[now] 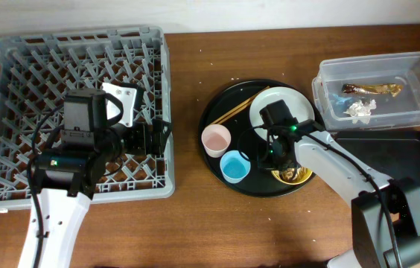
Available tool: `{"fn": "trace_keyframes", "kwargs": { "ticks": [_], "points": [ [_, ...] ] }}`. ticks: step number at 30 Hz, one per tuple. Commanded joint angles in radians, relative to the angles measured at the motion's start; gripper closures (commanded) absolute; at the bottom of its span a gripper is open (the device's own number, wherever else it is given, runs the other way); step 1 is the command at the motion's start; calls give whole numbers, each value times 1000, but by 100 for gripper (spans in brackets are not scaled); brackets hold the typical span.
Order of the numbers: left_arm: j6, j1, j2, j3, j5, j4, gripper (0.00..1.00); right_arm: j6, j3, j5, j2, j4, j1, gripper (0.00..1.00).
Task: Sort waste into correct bins and load items into the dishwasher rack
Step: 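Lift the yellow bowl with the right gripper and tip scraps onto black tray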
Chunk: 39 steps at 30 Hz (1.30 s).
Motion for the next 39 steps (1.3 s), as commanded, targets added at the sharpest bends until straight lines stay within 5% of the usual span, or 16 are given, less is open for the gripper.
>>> {"fn": "trace_keyframes", "kwargs": {
  "ticks": [1,7,18,24,30,33,35,37,38,39],
  "points": [
    [15,-3,-4,17,11,1,1,9,38,-23,-8,-28,-7,96],
    [15,-3,-4,17,11,1,1,43,125,-234,-240,-56,-176,96],
    [15,-3,-4,17,11,1,1,-268,-15,-1055,-181,87,-1081,96],
    [15,-3,-4,17,11,1,1,-285,-202,-1410,-97,428,-1210,96],
    [15,-3,-4,17,11,1,1,-281,-216,-1425,-95,436,-1226,96],
    [15,-3,-4,17,11,1,1,-177,-216,-1212,-94,435,-1226,96],
    [15,-3,-4,17,11,1,1,-189,-216,-1399,-98,447,-1224,96],
    [15,-3,-4,17,11,1,1,-82,-216,-1219,-98,458,-1229,96],
    [15,-3,-4,17,11,1,1,-98,-216,-1436,-101,492,-1233,96],
    [15,-3,-4,17,11,1,1,-105,-216,-1343,-107,512,-1226,96]
  ]
}}
